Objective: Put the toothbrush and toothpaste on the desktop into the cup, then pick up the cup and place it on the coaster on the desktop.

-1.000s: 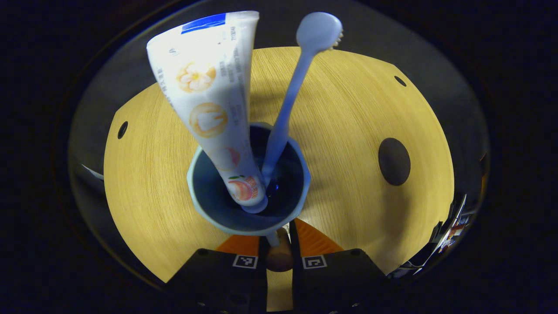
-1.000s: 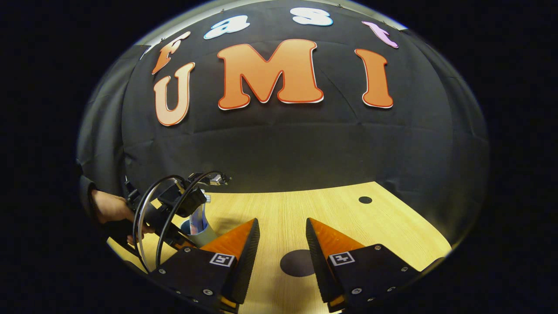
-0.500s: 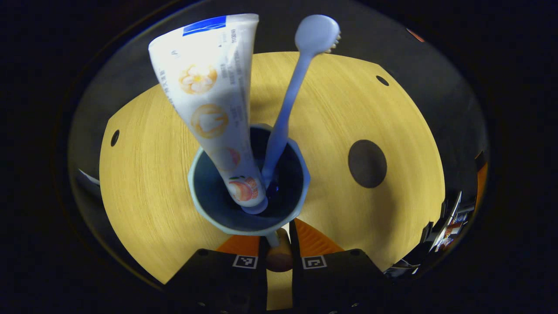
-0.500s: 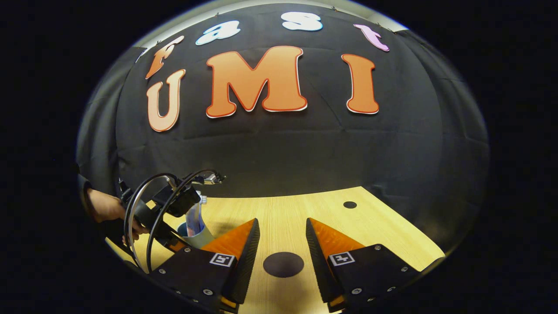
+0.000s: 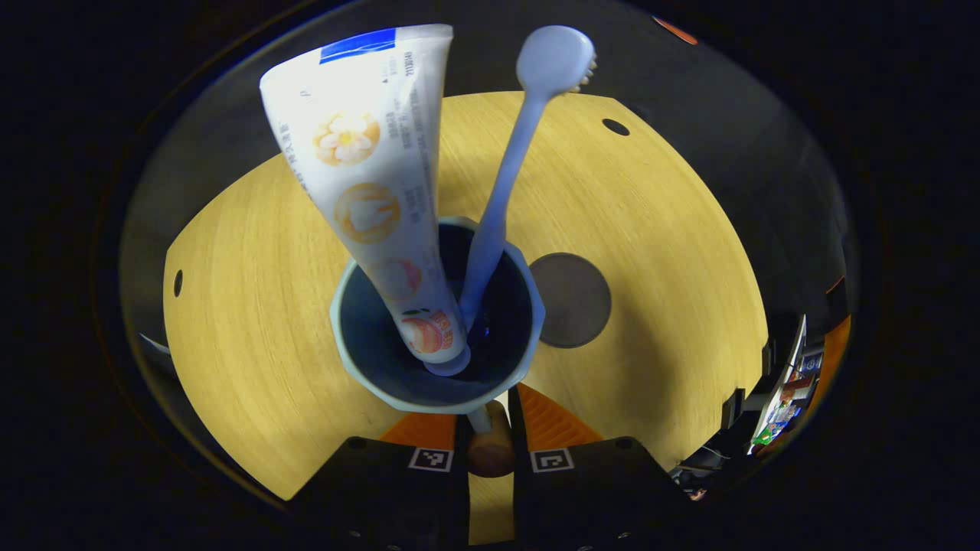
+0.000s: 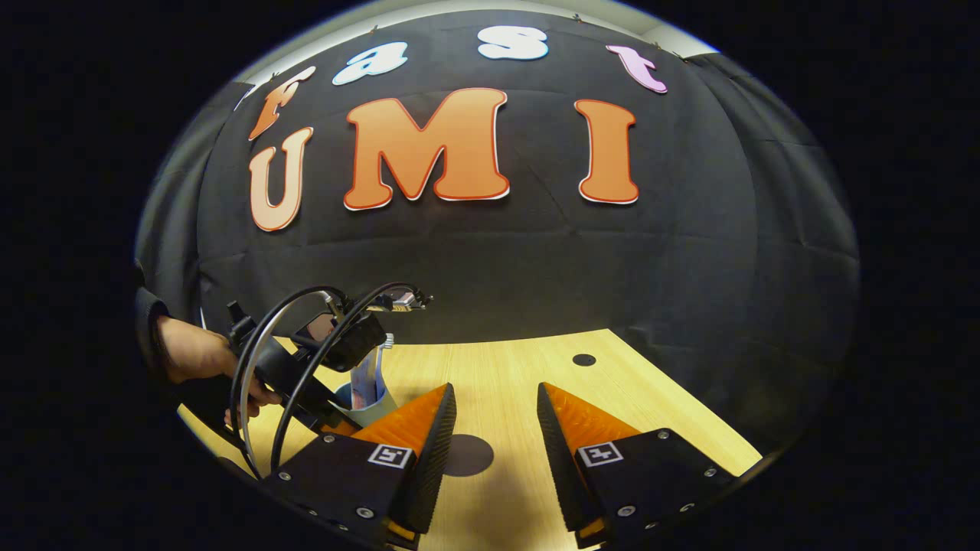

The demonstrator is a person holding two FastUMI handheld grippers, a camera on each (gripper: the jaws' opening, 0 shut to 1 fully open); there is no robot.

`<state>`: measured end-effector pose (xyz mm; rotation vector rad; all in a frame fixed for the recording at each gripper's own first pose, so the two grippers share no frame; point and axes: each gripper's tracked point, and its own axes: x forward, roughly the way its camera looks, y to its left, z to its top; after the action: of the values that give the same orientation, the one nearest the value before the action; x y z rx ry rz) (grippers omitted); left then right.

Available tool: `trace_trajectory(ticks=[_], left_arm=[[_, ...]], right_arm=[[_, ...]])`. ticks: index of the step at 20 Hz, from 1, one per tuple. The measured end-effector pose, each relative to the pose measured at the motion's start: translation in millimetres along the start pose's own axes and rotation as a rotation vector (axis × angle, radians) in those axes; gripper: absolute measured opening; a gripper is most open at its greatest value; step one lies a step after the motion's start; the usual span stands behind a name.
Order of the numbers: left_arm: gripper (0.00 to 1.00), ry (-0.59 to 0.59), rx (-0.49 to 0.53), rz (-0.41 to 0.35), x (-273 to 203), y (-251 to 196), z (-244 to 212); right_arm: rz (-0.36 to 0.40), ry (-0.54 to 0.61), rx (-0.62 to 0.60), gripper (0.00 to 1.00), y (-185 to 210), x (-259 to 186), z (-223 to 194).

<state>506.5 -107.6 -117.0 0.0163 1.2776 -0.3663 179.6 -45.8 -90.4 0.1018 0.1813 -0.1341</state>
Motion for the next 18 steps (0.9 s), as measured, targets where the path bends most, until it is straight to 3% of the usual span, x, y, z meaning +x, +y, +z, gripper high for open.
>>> trace_trajectory(ticks=[1, 10, 13, 14, 15, 18], left_arm=[[0.22, 0.002, 0.013, -0.007, 0.1, -1.2, 0.6], [0.22, 0.009, 0.081, -0.031, 0.5, -7.4, 7.3], [0.22, 0.021, 0.123, -0.016, 2.2, -10.0, 5.1], [0.22, 0.012, 0.144, 0.006, 3.1, -6.5, 5.8], [0.22, 0.006, 0.161, 0.021, 3.5, -4.8, 6.5], [0.22, 0.027, 0.156, 0.005, 2.3, -7.8, 2.2]], right_arm=[[-0.01, 0.0, 0.005, 0.64, -6.7, -0.7, 0.1], [-0.079, 0.009, 0.031, 0.64, -64.2, -3.9, -2.2], [-0.097, 0.012, 0.044, 0.64, -79.3, -5.3, -2.6], [-0.104, 0.012, 0.048, 0.59, -83.7, -5.8, -2.2], [-0.109, 0.012, 0.049, 0.64, -88.3, -7.0, -1.8], [-0.124, 0.015, 0.049, 0.64, -99.0, -6.4, -1.3]])
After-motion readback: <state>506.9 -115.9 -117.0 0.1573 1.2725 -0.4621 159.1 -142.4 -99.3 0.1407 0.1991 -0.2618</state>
